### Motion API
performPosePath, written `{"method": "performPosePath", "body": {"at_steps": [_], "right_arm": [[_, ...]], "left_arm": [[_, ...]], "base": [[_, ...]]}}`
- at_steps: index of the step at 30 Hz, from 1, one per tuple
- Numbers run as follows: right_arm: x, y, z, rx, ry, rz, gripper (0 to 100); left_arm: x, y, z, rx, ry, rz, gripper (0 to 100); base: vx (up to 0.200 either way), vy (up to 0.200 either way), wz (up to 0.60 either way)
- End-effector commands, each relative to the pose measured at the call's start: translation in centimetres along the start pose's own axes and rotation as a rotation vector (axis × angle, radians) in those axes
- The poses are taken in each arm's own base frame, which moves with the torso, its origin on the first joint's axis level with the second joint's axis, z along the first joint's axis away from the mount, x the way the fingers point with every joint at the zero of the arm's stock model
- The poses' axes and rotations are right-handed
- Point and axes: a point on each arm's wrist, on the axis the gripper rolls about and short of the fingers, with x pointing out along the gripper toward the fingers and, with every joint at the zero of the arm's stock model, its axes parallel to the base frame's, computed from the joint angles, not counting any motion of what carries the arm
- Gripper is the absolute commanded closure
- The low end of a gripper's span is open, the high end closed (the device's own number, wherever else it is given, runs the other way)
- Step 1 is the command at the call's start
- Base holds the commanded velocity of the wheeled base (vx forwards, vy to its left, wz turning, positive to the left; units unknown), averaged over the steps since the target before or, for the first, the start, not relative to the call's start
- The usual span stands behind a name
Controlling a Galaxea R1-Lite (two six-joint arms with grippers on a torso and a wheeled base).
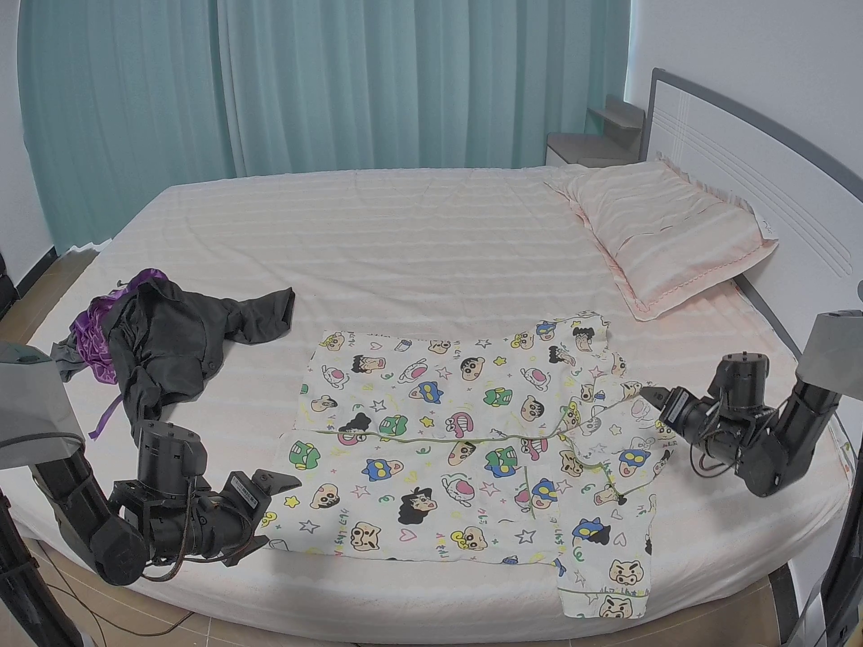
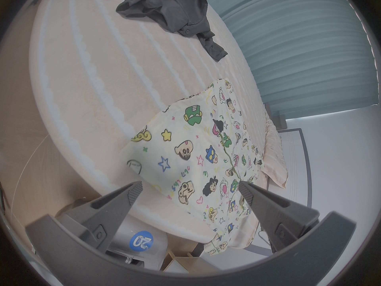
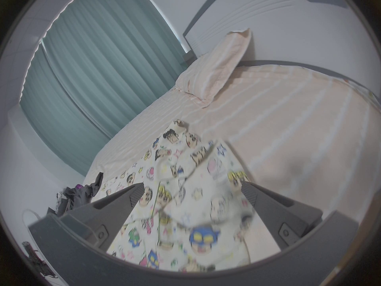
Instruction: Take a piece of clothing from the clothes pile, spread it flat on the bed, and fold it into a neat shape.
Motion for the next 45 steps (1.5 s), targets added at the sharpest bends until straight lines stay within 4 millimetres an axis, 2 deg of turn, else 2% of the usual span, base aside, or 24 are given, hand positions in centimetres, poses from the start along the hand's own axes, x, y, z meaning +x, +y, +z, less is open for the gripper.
{"method": "performPosePath", "body": {"at_steps": [1, 5, 8, 11, 16, 25, 29, 38, 45], "right_arm": [[-8.2, 0.4, -3.0, 0.125, 0.018, 0.064, 0], [-9.9, -0.4, -5.0, 0.149, 0.091, 0.057, 0], [-10.1, -0.6, -5.4, 0.171, 0.097, 0.056, 0], [-9.9, -1.1, -6.5, 0.185, 0.126, 0.037, 0], [-9.6, -1.3, -6.7, 0.195, 0.129, 0.026, 0], [-9.6, -1.3, -6.7, 0.194, 0.127, 0.026, 0], [-9.6, -1.2, -6.8, 0.19, 0.13, 0.03, 0], [-9.6, -1.3, -6.9, 0.186, 0.137, 0.02, 0], [-9.8, -0.5, -7.9, 0.138, 0.109, -0.016, 0]], "left_arm": [[-0.5, 0.0, -0.1, 0.002, 0.005, -0.009, 0], [-0.6, -0.1, -0.2, 0.005, 0.006, -0.016, 0], [-0.7, -0.1, -0.2, 0.007, 0.005, -0.018, 0], [-0.8, -0.2, -0.2, 0.011, 0.004, -0.021, 0], [-0.6, -0.1, -0.2, 0.016, 0.007, -0.014, 0], [0.1, 0.0, -0.5, 0.06, -0.013, 0.023, 0], [1.8, 0.7, -0.8, 0.091, -0.027, 0.094, 0], [4.2, 2.5, -4.0, 0.315, -0.051, 0.268, 0], [4.6, 2.2, -4.6, 0.339, -0.083, 0.215, 0]], "base": [[0.0, 0.0, 0.0], [0.0, 0.0, 0.0], [0.0, 0.0, 0.0], [0.0, 0.067, 0.0], [0.0, 0.2, 0.0], [0.0, 0.0, 0.0], [0.0, 0.0, 0.0], [0.0, 0.0, 0.0], [0.0, 0.0, 0.0]]}}
